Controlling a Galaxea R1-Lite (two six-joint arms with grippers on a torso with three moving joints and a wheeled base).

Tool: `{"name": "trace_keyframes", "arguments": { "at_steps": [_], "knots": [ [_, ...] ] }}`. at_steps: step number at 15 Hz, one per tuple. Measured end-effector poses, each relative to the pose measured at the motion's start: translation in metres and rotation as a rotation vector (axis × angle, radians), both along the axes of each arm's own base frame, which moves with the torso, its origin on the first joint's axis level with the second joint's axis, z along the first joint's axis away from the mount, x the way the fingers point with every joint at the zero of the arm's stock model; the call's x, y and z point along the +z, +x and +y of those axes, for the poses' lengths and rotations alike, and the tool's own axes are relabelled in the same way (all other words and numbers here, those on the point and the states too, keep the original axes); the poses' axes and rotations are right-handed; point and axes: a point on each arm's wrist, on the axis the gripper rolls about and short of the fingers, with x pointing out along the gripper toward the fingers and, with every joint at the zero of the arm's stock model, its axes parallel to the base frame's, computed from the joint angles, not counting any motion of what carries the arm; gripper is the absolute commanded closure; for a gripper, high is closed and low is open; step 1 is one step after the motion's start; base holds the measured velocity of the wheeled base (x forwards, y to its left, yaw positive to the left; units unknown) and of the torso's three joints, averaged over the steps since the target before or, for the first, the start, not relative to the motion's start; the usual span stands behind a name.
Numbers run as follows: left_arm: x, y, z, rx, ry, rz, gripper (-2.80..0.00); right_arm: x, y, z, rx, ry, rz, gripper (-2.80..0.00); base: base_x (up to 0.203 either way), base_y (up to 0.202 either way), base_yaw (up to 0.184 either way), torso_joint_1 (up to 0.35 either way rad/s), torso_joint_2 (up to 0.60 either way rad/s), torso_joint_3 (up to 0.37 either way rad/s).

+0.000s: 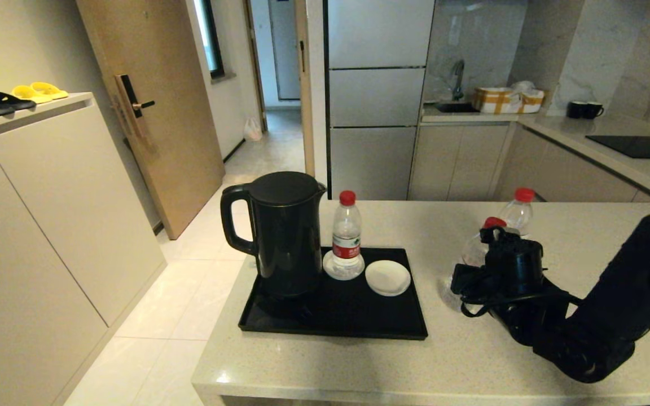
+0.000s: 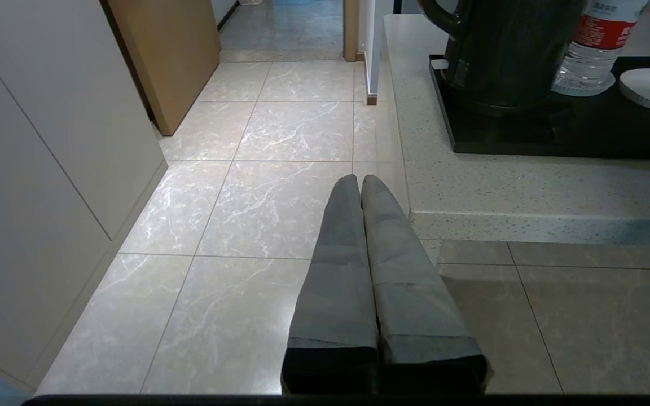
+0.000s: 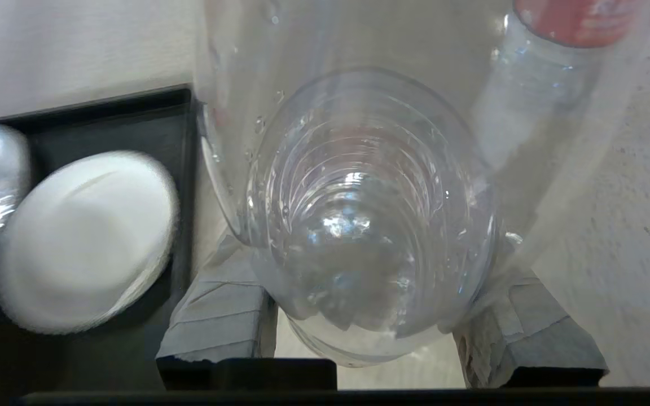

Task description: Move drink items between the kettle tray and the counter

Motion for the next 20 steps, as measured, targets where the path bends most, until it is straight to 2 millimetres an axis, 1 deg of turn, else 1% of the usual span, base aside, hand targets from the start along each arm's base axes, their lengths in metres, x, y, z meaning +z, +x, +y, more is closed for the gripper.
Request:
{"name": "trace_keyframes", "arguments": {
  "at_steps": [1,4,6,9,11,12,14,17,20],
  "knots": [
    [0.000,0.000,0.000,0.000,0.000,0.000,0.00,-0.005,0.003,0.000,0.003,-0.010,-0.014,-2.80,0.000,0.000,0.000,0.000,0.00,0.000],
    [0.000,0.000,0.000,0.000,0.000,0.000,0.00,-0.018,0.005,-0.001,0.012,-0.045,0.012,-2.80,0.000,0.000,0.000,0.000,0.00,0.000],
    [0.000,0.000,0.000,0.000,0.000,0.000,0.00,-0.021,0.005,-0.001,0.014,-0.052,0.027,-2.80,0.000,0.000,0.000,0.000,0.00,0.000],
    [0.000,0.000,0.000,0.000,0.000,0.000,0.00,-0.019,0.007,0.000,0.016,-0.054,0.024,-2.80,0.000,0.000,0.000,0.000,0.00,0.000],
    [0.000,0.000,0.000,0.000,0.000,0.000,0.00,-0.012,0.004,-0.001,0.036,-0.060,0.028,-2.80,0.000,0.000,0.000,0.000,0.00,0.000],
    [0.000,0.000,0.000,0.000,0.000,0.000,0.00,-0.006,0.000,-0.002,0.062,-0.058,0.038,-2.80,0.000,0.000,0.000,0.000,0.00,0.000],
    [0.000,0.000,0.000,0.000,0.000,0.000,0.00,0.013,-0.009,-0.003,0.126,-0.038,0.052,-2.80,0.000,0.000,0.000,0.000,0.00,0.000],
    [0.000,0.000,0.000,0.000,0.000,0.000,0.00,0.049,-0.025,-0.007,0.196,-0.010,0.067,-2.80,0.000,0.000,0.000,0.000,0.00,0.000],
    [0.000,0.000,0.000,0.000,0.000,0.000,0.00,0.085,-0.042,-0.011,0.273,0.034,0.038,-2.80,0.000,0.000,0.000,0.000,0.00,0.000]
  ]
}}
